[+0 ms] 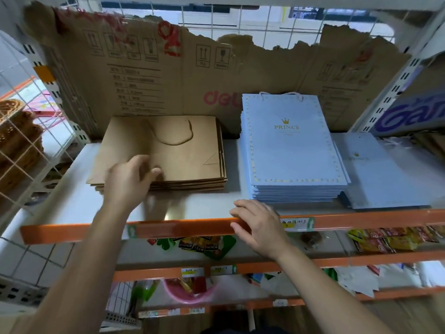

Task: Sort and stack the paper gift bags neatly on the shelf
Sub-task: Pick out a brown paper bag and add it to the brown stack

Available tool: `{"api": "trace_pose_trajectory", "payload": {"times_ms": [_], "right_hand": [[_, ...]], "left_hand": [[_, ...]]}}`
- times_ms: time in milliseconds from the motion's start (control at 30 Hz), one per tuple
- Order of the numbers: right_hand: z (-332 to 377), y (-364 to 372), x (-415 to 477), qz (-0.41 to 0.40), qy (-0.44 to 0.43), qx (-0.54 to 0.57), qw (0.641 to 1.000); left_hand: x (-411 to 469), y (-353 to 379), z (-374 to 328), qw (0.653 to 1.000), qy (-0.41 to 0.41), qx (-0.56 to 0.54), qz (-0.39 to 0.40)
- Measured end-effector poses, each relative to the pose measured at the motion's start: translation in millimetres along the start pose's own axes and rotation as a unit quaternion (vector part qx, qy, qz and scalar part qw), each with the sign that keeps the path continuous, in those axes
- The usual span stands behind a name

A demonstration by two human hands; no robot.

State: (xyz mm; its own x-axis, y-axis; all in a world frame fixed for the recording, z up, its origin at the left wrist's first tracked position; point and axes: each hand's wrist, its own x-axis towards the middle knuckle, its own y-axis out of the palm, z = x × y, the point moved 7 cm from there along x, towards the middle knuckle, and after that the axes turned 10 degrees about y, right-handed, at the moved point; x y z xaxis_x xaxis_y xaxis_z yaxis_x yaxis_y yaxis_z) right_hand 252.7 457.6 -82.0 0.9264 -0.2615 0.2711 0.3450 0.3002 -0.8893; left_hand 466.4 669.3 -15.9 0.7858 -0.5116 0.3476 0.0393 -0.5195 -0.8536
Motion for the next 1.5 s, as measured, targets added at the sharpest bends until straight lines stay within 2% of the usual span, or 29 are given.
{"api": "trace_pose_trajectory", "payload": {"times_ms": [100,200,300,433,567,667,800,1000,1267,1500], "right_hand": [[-9,-13,-5,-0.016,0.019,0.027,0.999],[-27,-41,-21,-0.07,0.038,0.04,0.996],[-64,-73,-41,-0.133,0.098,0.057,0.985],[-120,-114,-66,-0.187,0.171,0.066,0.965],[-180,-165,-104,-0.284,0.228,0.074,0.929],[-229,-203,-141,-0.33,0.26,0.081,0.904],[-296,-249,-185,-0.319,0.292,0.082,0.898],[-387,-294,-230,-0.22,0.318,0.042,0.921],[-481,-328,-261,-0.219,0.368,0.071,0.901],[-579,-363,-263,-0.212,0.39,0.065,0.894]], "left_hand": [[-3,11,-70,0.994,0.098,-0.002,-0.053],[-3,25,-124,0.986,0.155,-0.029,-0.057],[-2,35,-178,0.975,0.211,-0.05,-0.056],[-6,54,-250,0.956,0.285,-0.037,-0.054],[-12,83,-328,0.94,0.334,-0.029,-0.064],[-17,116,-396,0.933,0.357,-0.037,-0.033],[-33,166,-485,0.934,0.351,-0.057,0.02],[-58,233,-599,0.937,0.329,-0.083,0.083],[-63,295,-674,0.936,0.31,-0.104,0.133],[-17,354,-748,0.935,0.315,-0.119,0.114]]}}
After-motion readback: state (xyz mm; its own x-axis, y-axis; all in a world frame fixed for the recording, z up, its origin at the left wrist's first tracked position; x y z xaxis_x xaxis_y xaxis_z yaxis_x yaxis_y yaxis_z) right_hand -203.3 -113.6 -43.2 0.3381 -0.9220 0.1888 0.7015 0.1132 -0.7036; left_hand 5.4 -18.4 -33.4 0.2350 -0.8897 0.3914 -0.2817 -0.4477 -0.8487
